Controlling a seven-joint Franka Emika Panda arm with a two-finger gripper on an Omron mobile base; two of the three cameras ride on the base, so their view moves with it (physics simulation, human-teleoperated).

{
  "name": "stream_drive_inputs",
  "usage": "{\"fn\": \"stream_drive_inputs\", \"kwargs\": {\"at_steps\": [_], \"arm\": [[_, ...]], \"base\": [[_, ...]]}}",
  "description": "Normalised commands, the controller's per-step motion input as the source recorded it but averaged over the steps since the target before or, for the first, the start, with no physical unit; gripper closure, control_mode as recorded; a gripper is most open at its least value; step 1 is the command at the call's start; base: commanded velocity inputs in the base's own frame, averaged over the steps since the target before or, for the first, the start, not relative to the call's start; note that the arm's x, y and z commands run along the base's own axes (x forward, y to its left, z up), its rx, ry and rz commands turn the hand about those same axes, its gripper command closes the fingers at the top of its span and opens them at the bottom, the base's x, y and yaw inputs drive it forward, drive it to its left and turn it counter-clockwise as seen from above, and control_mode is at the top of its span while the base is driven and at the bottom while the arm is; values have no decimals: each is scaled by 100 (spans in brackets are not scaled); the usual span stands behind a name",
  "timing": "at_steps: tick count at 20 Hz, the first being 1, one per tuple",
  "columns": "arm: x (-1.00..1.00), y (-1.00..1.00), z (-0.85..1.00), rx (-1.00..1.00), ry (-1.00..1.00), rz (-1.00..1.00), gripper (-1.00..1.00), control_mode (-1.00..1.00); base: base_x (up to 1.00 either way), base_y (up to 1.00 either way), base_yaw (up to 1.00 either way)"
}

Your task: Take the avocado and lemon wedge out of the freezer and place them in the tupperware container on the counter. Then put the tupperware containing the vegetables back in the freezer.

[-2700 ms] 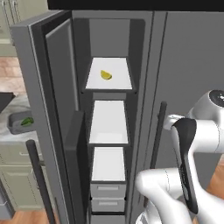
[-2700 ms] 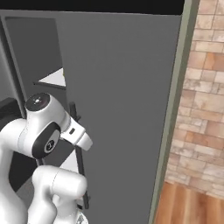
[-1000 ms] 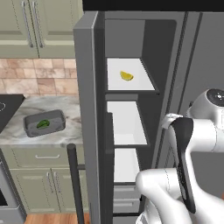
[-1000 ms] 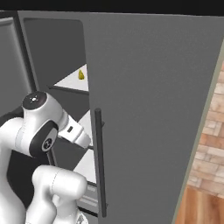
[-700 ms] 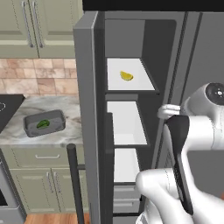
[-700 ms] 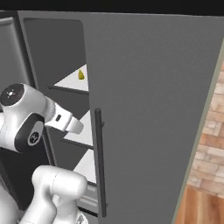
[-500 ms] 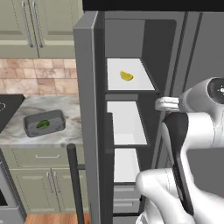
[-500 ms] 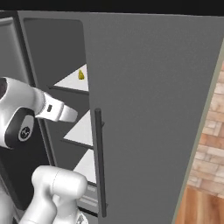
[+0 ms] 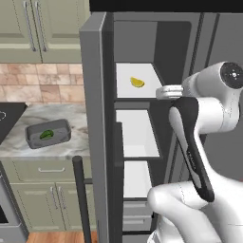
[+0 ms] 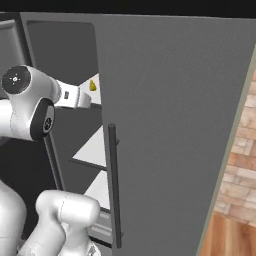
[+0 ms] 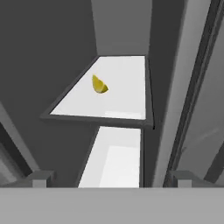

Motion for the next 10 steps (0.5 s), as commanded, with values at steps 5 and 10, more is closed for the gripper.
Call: {"fn": "stream_drive_inputs", "kwargs": {"at_steps": [5, 10], "arm": [[69, 46, 1, -2, 0, 24, -100, -100], [66, 23, 0, -9, 0, 6, -100, -100]], "base": [[0, 0, 0], [0, 0, 0]]}}
